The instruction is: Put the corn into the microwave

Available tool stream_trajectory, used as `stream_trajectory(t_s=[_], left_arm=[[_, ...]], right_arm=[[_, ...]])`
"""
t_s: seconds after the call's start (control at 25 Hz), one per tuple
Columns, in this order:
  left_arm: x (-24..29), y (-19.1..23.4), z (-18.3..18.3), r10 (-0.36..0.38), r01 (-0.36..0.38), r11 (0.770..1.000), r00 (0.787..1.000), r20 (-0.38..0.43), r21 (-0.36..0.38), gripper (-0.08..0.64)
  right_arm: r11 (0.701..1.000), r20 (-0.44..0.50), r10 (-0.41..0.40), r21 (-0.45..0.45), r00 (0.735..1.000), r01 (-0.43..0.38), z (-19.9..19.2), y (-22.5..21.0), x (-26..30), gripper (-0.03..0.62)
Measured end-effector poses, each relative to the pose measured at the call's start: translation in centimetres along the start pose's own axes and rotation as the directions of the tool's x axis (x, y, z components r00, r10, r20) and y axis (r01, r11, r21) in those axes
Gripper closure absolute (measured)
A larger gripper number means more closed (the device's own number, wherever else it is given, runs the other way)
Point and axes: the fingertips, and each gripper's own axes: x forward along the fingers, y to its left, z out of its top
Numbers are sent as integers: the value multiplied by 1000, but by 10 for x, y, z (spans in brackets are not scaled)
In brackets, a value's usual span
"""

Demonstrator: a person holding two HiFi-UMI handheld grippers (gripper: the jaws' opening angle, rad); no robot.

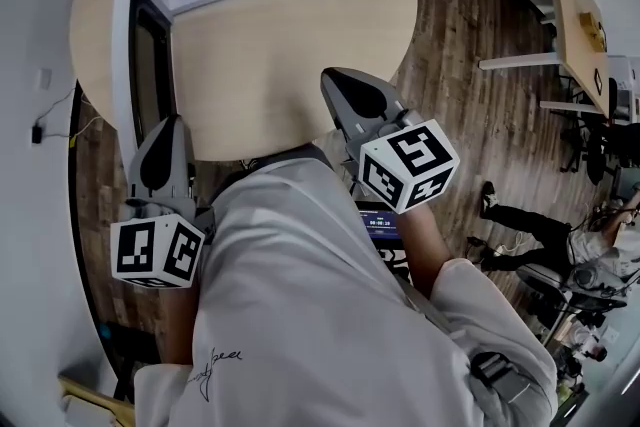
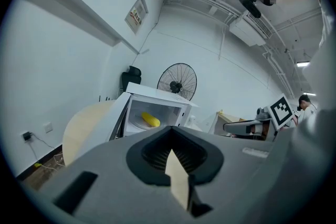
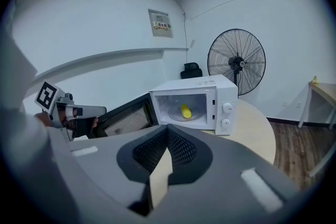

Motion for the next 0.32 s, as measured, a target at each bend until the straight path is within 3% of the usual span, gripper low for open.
stream_trajectory(t_s=[0.32], left_arm=[[-1, -3, -1, 12, -12, 1000, 1000, 3, 6, 572]], right_arm=[[1000, -13, -14, -24, 1000, 14, -2, -5, -4, 583]])
